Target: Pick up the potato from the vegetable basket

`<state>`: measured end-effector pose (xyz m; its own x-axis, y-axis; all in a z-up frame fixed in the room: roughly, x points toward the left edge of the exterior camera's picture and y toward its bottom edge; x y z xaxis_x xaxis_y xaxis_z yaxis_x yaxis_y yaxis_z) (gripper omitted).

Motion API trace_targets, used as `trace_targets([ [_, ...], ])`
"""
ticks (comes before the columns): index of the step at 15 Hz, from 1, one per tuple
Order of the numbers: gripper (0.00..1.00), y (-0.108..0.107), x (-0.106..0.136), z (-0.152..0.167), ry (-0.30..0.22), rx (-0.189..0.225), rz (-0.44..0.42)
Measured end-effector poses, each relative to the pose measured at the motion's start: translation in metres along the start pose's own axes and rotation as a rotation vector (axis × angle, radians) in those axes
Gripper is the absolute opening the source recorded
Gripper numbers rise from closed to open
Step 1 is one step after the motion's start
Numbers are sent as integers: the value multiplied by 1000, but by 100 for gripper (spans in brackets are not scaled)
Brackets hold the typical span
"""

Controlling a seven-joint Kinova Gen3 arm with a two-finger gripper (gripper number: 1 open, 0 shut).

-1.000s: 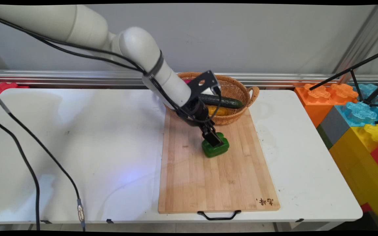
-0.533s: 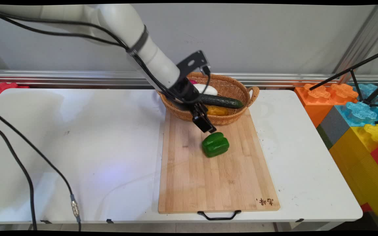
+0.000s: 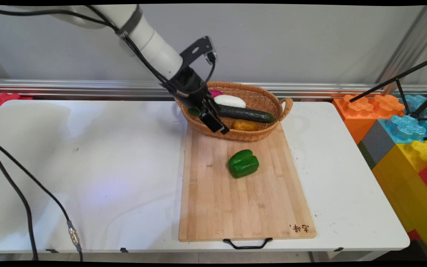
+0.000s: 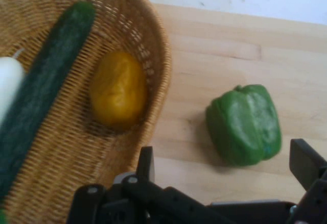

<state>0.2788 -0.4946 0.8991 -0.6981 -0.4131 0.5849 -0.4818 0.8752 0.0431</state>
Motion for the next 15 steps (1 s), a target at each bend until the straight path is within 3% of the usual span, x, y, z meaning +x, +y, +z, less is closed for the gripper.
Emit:
trace_targets([
  [9, 100, -37, -4, -21, 24, 51, 9],
  [15, 100, -60, -4, -20, 15, 48, 20],
])
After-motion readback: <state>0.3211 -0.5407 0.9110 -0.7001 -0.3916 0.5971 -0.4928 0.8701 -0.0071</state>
